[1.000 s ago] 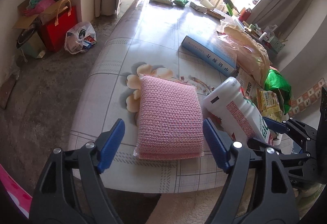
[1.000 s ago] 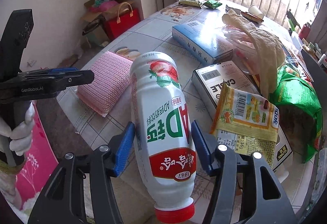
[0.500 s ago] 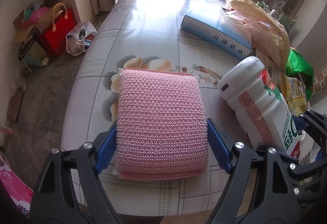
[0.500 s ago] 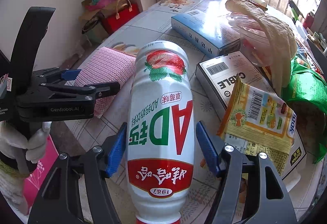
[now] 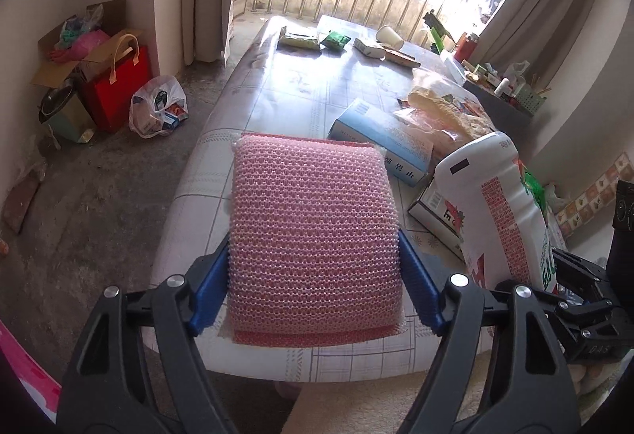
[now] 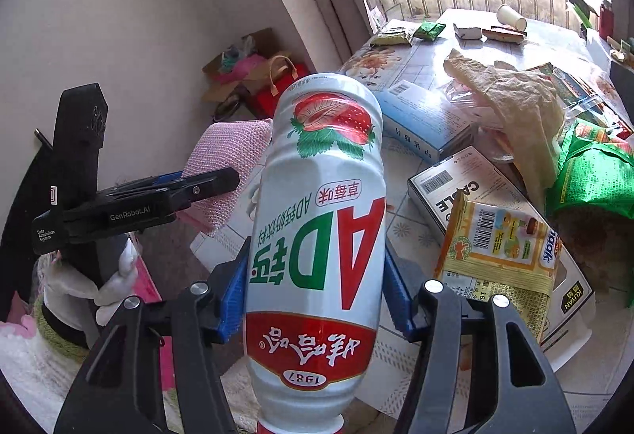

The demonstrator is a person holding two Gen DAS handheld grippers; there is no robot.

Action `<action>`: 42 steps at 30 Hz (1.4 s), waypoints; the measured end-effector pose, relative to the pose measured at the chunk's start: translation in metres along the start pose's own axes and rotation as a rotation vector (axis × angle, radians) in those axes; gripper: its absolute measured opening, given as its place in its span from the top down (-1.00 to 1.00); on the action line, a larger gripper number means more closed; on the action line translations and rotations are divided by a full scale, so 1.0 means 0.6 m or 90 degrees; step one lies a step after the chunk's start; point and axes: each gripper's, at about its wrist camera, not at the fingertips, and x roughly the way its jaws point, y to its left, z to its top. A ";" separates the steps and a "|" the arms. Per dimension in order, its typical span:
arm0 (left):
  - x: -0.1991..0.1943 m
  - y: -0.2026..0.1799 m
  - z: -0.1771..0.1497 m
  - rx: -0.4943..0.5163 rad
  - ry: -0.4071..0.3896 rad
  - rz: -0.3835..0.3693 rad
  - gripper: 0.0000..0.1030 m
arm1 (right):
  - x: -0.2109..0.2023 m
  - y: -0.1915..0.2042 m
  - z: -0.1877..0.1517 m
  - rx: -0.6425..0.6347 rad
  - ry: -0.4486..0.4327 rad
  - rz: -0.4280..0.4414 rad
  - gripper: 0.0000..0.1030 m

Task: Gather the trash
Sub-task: 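Carry sponge and bottle to the blue wastebasket and open both grippers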

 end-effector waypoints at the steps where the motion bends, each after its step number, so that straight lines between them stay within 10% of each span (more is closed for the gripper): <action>1: -0.014 -0.022 0.007 0.013 -0.011 -0.019 -0.43 | -0.027 -0.008 -0.002 0.013 -0.024 0.006 -0.12; 11: 0.019 -0.441 0.060 0.273 0.029 -0.276 -0.47 | -0.340 -0.281 -0.172 0.354 -0.234 -0.135 -0.12; 15: 0.130 -0.668 0.044 0.354 0.177 -0.365 -0.47 | -0.423 -0.429 -0.295 0.545 -0.271 -0.180 -0.12; 21: 0.380 -0.935 -0.065 0.421 0.410 -0.296 -0.48 | -0.403 -0.654 -0.437 0.764 -0.252 -0.159 -0.12; 31: 0.706 -1.073 -0.230 0.371 0.562 -0.193 -0.58 | -0.305 -0.952 -0.567 0.979 -0.202 -0.185 -0.15; 42: 0.724 -1.106 -0.258 0.383 0.544 -0.214 -0.66 | -0.310 -0.991 -0.612 0.994 -0.221 -0.222 -0.34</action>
